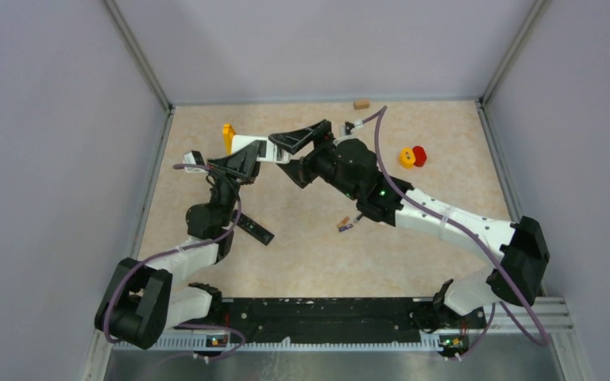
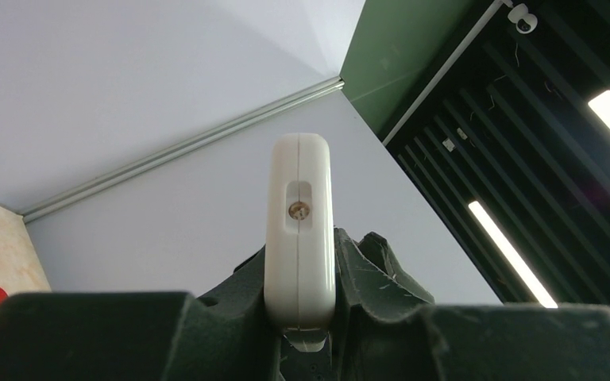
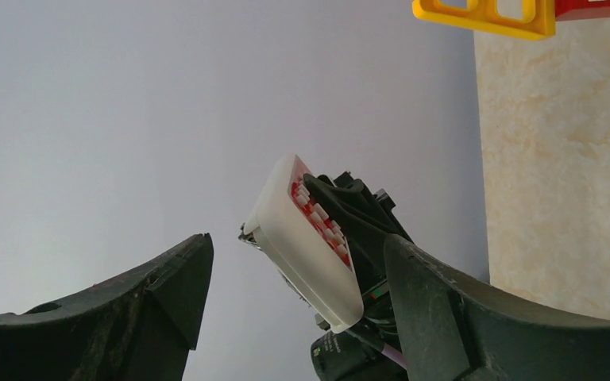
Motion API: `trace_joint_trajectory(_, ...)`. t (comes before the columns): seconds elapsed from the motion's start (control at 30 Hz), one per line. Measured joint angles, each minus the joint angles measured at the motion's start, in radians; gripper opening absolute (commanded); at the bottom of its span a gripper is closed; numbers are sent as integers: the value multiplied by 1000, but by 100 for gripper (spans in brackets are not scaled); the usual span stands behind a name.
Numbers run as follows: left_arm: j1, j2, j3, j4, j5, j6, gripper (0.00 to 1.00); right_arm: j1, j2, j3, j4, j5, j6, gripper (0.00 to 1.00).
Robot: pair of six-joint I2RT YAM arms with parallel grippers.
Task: Load the batteries into the remote control
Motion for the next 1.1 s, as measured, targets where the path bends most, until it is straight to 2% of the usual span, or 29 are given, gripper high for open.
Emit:
trace_joint_trajectory(0.5,0,-2,0,2,4,0,0,-12,-18,-21,10,26,22,69)
trace_joint_trajectory(1.1,-1,-9,0,10,14,-1,0,-12,-18,-21,20,31,32,50)
